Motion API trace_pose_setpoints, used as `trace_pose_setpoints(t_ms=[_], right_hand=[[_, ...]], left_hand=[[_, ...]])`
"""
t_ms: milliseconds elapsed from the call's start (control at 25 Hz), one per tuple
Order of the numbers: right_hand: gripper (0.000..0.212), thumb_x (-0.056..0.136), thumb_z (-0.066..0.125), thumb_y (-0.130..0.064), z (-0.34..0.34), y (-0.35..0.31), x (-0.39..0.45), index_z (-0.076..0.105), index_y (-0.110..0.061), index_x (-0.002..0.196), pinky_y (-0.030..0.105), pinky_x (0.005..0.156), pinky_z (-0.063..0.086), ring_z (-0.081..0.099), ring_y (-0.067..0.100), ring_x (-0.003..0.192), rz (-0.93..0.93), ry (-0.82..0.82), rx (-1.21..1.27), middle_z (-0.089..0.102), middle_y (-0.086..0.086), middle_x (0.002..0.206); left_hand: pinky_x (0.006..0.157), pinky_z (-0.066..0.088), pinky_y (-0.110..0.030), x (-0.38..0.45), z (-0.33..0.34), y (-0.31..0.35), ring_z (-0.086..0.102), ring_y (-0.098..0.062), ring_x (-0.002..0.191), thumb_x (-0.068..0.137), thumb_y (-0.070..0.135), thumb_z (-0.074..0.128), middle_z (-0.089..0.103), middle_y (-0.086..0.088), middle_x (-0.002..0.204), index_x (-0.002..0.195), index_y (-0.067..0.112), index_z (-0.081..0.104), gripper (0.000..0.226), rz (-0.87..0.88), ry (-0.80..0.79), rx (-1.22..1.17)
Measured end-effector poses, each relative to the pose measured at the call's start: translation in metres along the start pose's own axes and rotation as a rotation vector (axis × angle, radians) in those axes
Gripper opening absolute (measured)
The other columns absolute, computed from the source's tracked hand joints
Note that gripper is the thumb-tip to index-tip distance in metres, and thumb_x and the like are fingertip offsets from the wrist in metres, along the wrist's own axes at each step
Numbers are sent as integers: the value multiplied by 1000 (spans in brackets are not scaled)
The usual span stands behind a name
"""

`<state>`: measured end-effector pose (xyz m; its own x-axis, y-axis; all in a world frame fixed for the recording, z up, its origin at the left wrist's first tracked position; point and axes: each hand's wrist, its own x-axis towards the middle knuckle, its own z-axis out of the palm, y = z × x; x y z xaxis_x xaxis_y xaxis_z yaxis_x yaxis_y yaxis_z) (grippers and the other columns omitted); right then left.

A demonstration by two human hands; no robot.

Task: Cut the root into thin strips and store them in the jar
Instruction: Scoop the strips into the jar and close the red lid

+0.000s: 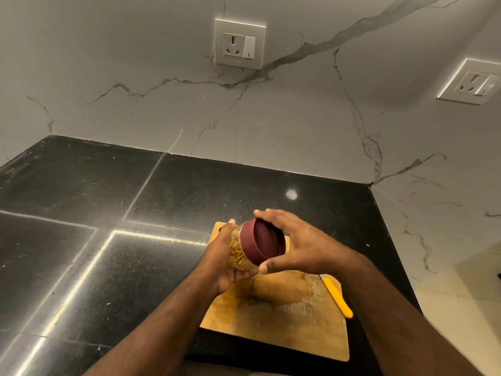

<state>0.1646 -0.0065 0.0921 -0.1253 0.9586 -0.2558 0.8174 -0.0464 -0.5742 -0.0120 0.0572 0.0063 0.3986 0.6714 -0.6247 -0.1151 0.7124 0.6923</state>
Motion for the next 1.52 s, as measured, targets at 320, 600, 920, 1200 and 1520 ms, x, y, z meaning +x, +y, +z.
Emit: trace_pose_setpoints(t_ms=[320,600,920,1200,1520], right_hand=[[117,66,74,-73,29,4,9,1,-44,153,28,99,44,32,12,137,41,115,37,17,-14,158],[99,70,73,-65,48,-8,21,22,-40,151,26,89,51,44,10,122,68,403,51,40,-12,144],[96,74,74,-63,5,23,96,27,-30,151,36,92,53,47,26,125,259,525,-49,31,2,143],[97,72,80,-55,-1,32,165,31,-25,150,43,100,48,40,30,135,205,390,-159,30,4,153],[107,75,82,-48,-1,32,157,17,-23,157,45,113,34,23,27,148,235,373,-43,19,4,163]], left_hand=[[67,59,-41,-2,-5,6,74,-33,95,96,67,43,75,-18,107,124,15,64,62,-9,-13,6],[71,60,-43,-2,0,5,73,-32,97,96,65,44,76,-14,105,120,15,69,61,43,14,-23],[75,61,-39,1,-16,5,71,-26,91,103,38,53,68,-11,109,112,15,64,27,219,174,234],[66,58,-26,-10,-36,-8,69,-9,77,96,22,66,72,7,88,105,33,71,15,392,192,809],[82,49,-24,-14,-38,-13,60,-4,99,96,44,61,69,12,116,122,31,67,29,448,174,1074]])
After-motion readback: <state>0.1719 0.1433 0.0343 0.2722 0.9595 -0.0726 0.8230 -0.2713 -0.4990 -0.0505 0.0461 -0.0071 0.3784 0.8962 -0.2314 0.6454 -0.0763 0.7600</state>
